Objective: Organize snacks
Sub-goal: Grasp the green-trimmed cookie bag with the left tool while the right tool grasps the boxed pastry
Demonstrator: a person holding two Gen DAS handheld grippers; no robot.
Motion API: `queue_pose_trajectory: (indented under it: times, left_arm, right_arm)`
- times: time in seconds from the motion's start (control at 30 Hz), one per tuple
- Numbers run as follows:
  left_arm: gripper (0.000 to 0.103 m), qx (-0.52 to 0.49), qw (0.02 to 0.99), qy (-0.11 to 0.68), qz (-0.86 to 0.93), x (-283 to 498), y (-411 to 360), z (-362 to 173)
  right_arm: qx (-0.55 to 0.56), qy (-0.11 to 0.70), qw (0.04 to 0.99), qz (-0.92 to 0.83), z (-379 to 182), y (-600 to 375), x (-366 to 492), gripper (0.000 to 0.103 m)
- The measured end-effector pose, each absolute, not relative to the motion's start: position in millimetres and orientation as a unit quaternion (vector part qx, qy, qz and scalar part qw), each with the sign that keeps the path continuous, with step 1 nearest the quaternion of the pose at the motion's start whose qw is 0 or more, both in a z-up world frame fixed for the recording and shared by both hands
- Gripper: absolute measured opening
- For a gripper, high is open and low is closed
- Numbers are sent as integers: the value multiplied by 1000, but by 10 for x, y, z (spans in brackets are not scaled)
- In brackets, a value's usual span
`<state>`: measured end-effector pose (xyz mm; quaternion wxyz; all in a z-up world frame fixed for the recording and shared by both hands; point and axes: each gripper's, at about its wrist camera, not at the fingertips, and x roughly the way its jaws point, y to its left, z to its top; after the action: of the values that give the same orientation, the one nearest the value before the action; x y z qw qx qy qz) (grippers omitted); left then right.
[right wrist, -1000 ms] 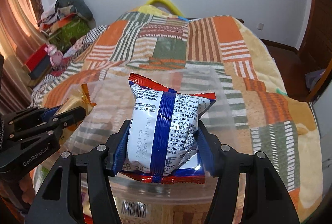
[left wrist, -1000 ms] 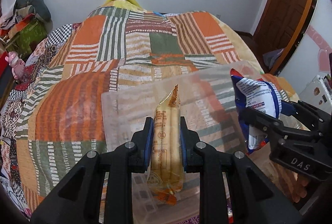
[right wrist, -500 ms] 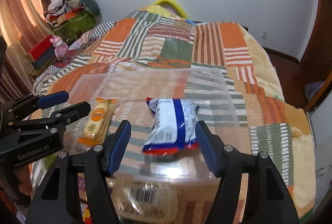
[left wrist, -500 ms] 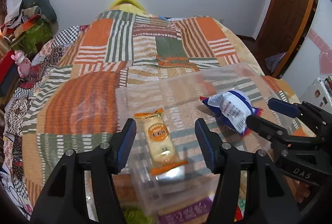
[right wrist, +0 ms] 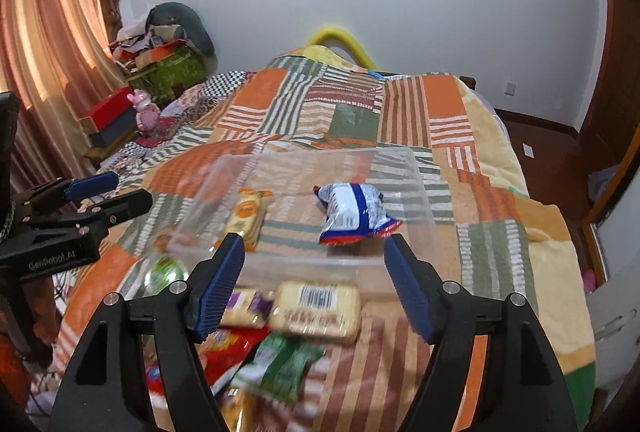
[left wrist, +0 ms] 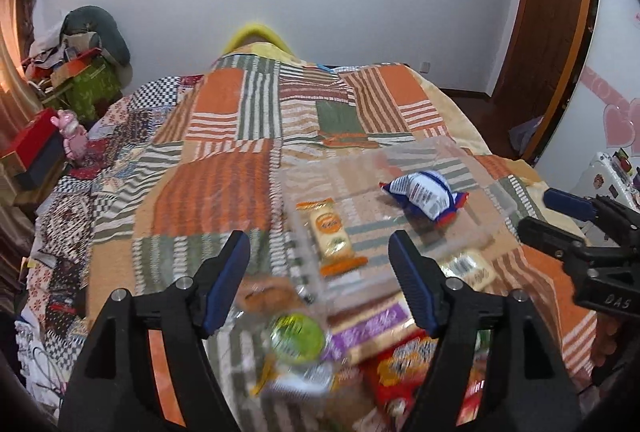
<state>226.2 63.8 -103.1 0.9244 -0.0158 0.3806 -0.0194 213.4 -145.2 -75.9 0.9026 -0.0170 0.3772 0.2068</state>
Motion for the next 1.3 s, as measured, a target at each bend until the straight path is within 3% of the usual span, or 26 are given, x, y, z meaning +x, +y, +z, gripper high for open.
queue_pose_trajectory:
  times: [0.47,0.83,1.3]
  left_arm:
    - [80,-24,898,438,3,1352,955,-1470]
    - [81,-13,872,489,-22,888,971,-1878]
    - [84,-10,848,528,-49,915,815,-2305]
  right_arm:
    - [-15,402,886,229,-971,-1438,1478,74]
    - [-28,440,867,232,-1285,-1338,1164,74]
    - [-36,487,841,233,-1637,-1121,1160,74]
